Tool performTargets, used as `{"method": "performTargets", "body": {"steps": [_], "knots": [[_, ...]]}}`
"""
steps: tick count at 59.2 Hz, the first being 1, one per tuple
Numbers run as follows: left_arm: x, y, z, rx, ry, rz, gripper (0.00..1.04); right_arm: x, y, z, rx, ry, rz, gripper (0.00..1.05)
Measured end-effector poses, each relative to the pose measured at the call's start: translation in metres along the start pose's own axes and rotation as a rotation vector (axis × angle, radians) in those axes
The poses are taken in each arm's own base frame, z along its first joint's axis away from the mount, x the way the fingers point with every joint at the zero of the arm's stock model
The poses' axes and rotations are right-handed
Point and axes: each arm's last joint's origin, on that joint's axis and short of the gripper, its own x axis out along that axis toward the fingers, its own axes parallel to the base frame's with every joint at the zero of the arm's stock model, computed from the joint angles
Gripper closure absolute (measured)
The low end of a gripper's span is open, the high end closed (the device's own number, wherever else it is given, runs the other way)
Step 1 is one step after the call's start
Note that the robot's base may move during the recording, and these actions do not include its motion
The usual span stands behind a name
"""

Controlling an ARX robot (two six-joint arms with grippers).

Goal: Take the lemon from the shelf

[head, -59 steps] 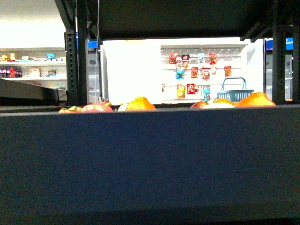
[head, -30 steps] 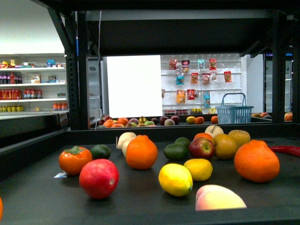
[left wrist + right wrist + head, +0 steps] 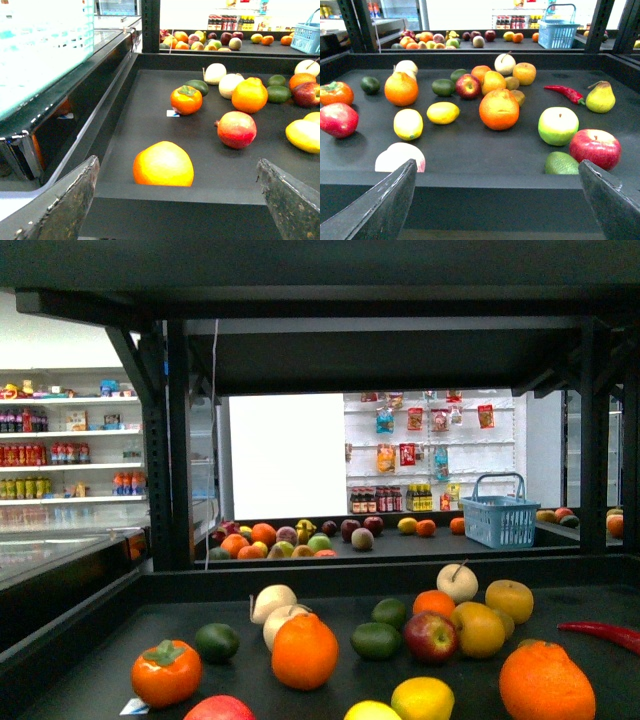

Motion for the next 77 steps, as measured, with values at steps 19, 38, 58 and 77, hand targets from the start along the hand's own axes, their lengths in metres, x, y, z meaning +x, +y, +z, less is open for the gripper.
{"method": "performTargets", "body": {"steps": [19,38,58,77], "knots": [[0.000,0.000,0.000,0.000,0.000,0.000,0.08,0.000,0.000,0.000,0.000,0.000,0.000,0.07],[0.000,0.000,0.000,0.000,0.000,0.000,0.08,0.000,0.000,0.000,0.000,0.000,0.000,0.07],[0.012,0.000,0.010,-0.254,0.093,0.060,0.08,0.000,0.000,0.000,0.000,0.000,0.000,0.07],[0.091,0.072,0.099,-0.700,0.009,0.113,0.08,0.000,0.000,0.000,0.000,0.000,0.000,0.07]]}}
